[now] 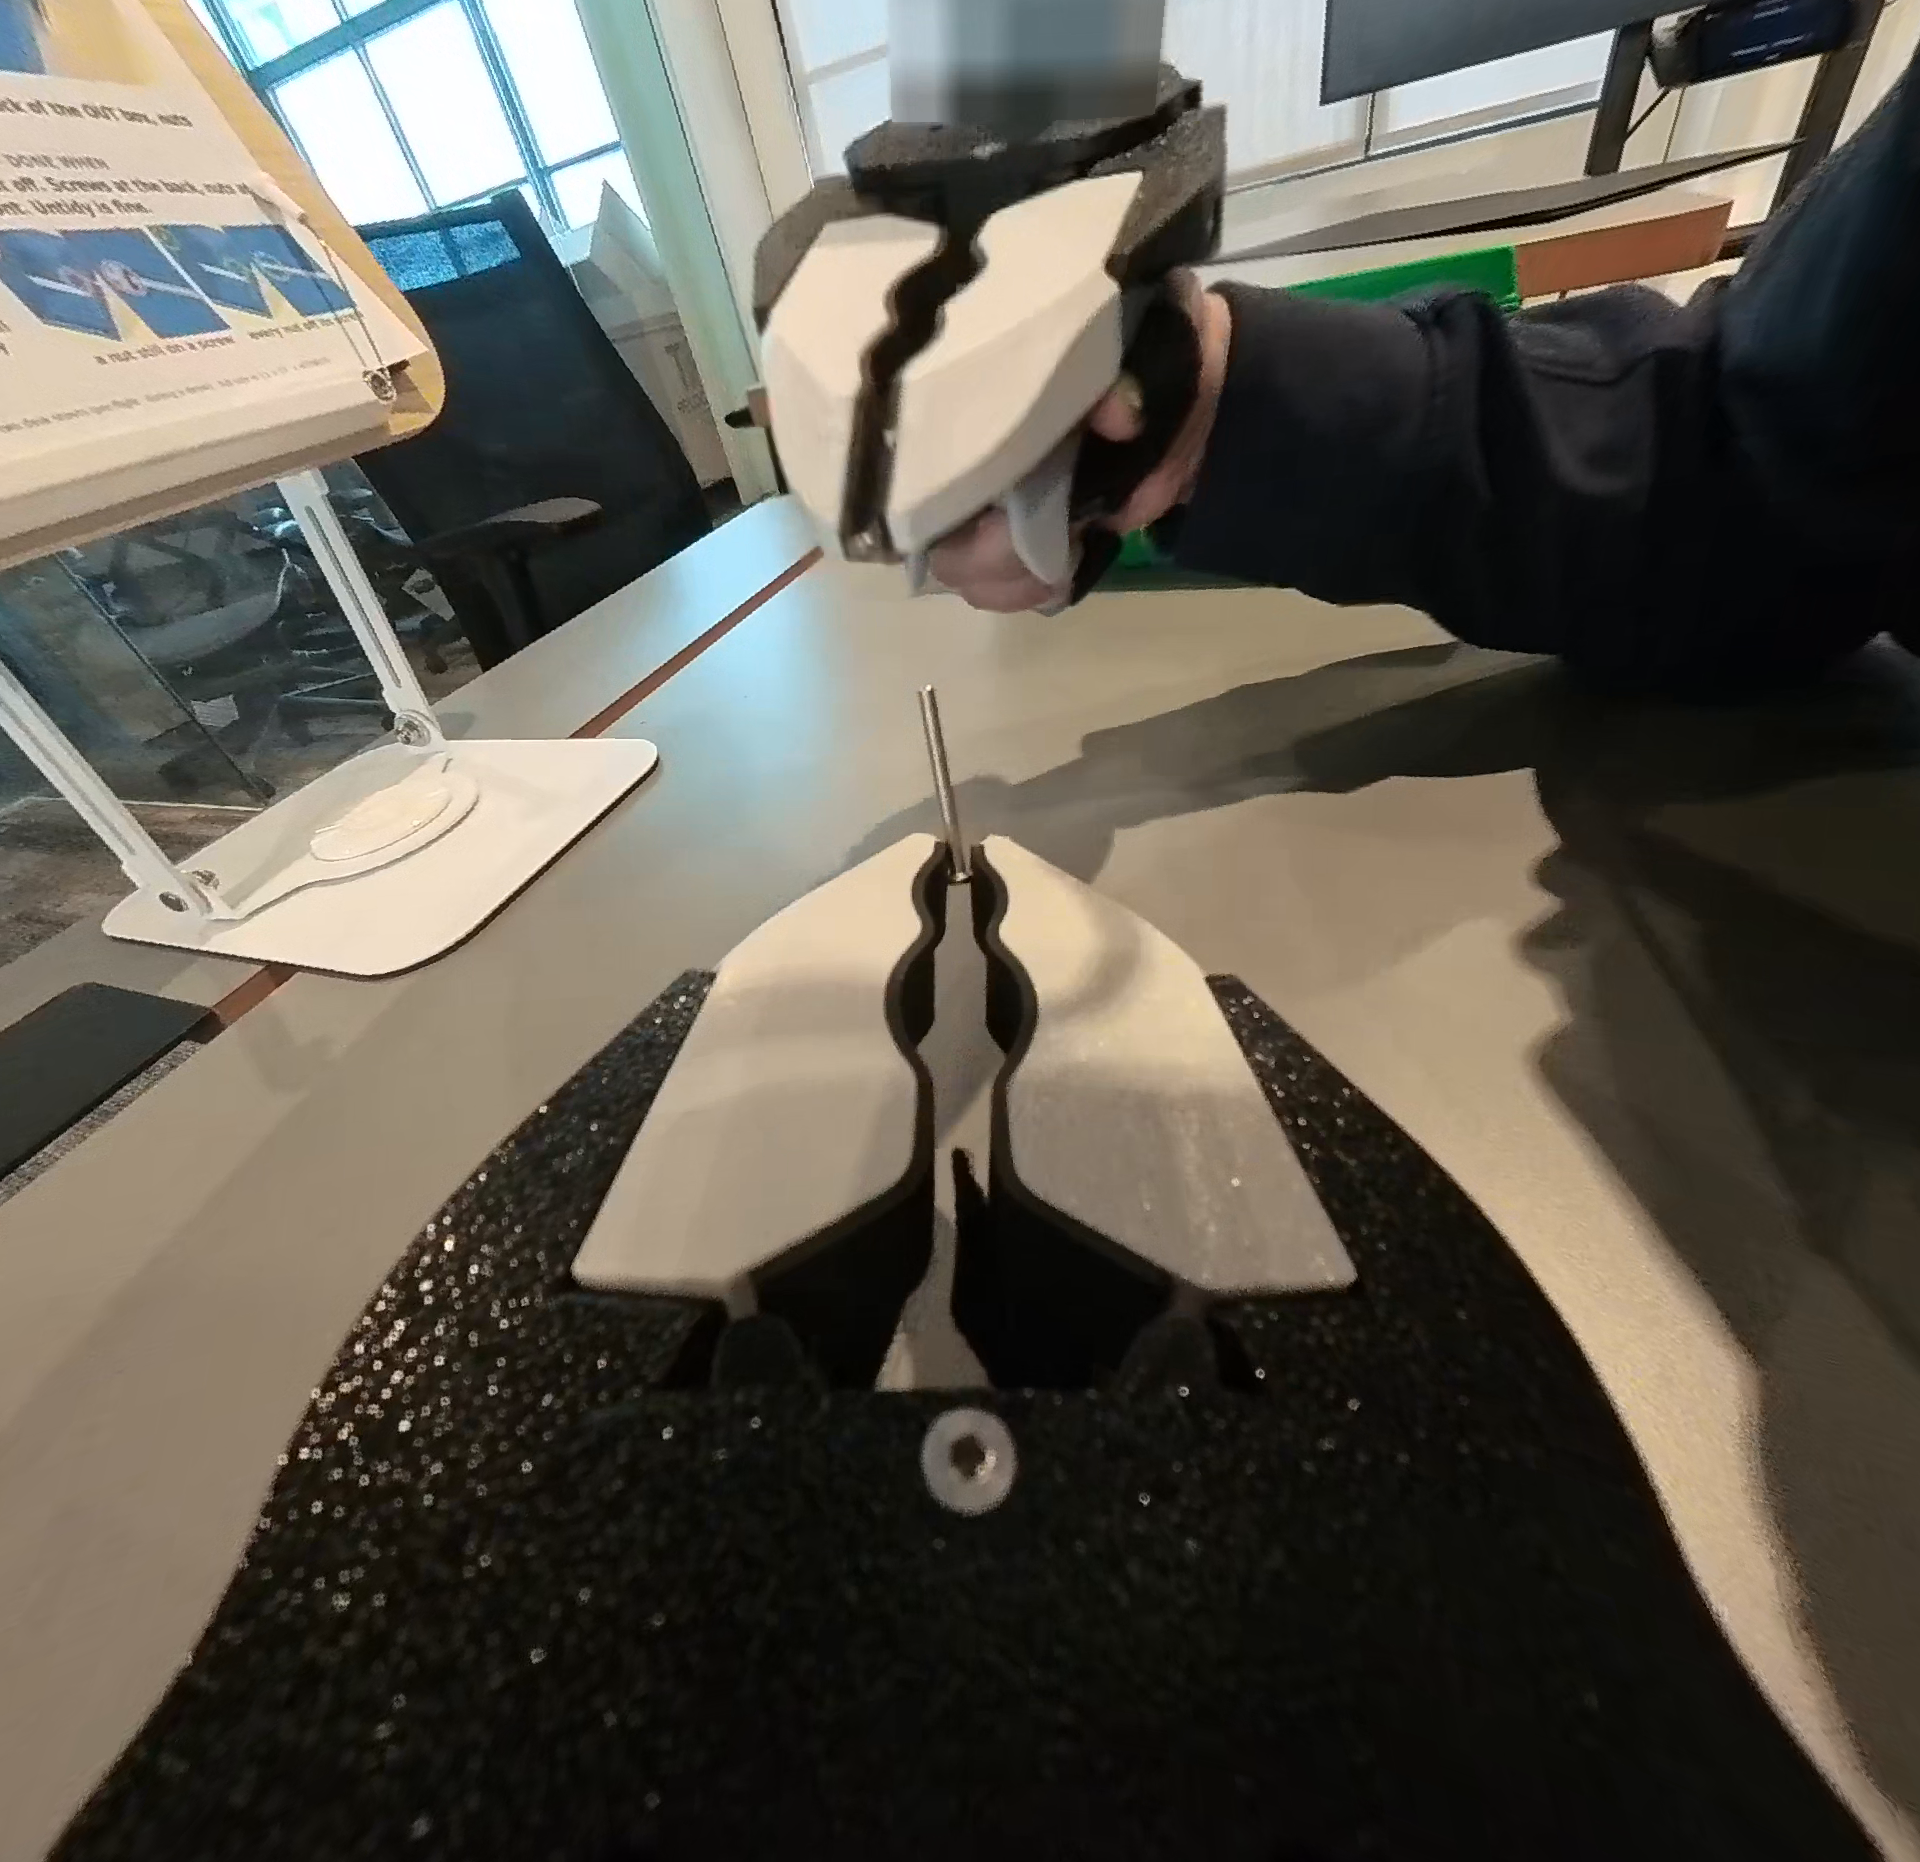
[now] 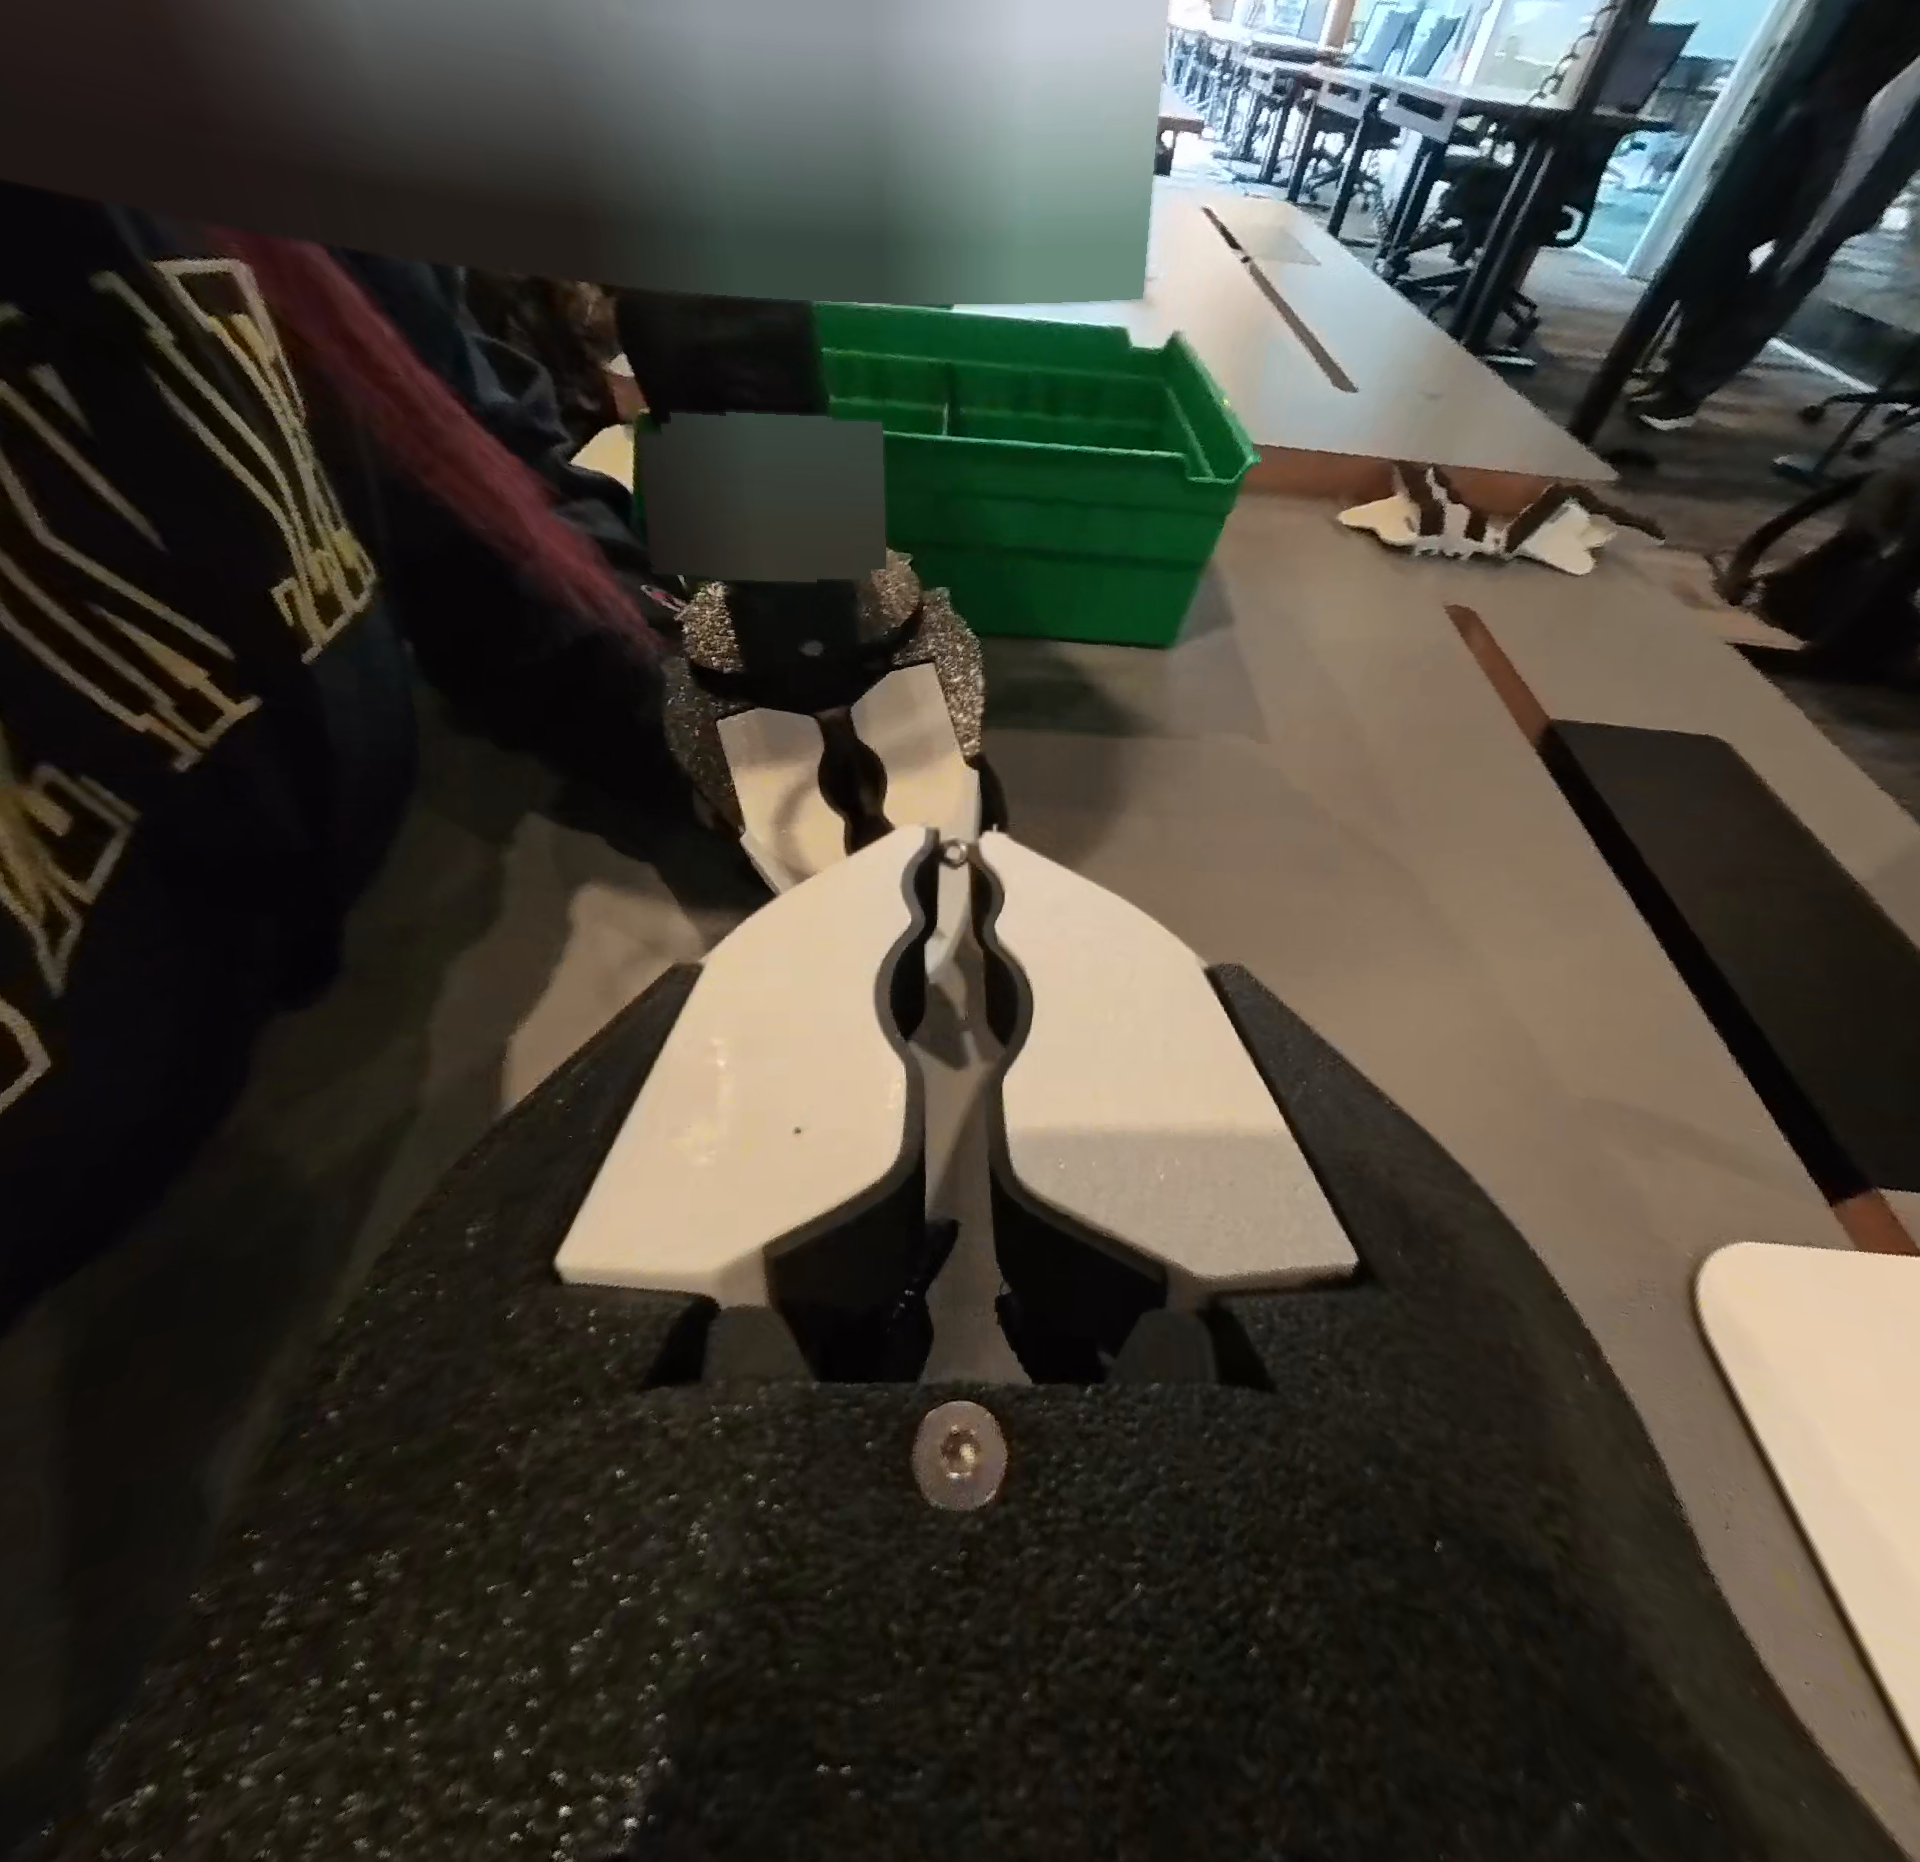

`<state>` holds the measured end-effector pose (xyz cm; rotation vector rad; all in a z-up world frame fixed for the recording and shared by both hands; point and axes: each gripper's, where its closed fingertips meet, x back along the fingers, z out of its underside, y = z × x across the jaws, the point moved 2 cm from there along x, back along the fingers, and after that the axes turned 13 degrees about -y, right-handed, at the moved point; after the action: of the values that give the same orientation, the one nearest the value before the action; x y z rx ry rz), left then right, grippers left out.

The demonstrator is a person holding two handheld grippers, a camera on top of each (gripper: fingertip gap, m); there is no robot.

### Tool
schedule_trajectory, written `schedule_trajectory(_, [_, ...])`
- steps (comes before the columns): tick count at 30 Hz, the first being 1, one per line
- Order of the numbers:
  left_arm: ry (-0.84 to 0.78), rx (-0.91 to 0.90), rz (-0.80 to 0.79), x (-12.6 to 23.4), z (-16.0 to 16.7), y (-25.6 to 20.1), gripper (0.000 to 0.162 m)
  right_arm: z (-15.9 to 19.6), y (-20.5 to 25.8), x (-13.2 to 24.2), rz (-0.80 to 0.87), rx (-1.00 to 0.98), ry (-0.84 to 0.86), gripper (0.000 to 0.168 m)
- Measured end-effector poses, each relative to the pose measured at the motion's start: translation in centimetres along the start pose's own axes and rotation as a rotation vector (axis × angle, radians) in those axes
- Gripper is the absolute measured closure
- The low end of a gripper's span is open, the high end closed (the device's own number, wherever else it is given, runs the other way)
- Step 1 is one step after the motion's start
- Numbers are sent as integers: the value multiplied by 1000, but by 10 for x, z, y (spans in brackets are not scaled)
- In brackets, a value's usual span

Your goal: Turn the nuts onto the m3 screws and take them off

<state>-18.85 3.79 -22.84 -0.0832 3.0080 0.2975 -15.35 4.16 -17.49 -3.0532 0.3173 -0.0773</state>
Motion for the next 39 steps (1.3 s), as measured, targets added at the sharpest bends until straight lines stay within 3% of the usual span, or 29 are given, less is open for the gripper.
schedule_trajectory(39, [0,-4,1,0,0,0,159,17,8,-9,-48,-38,75,163])
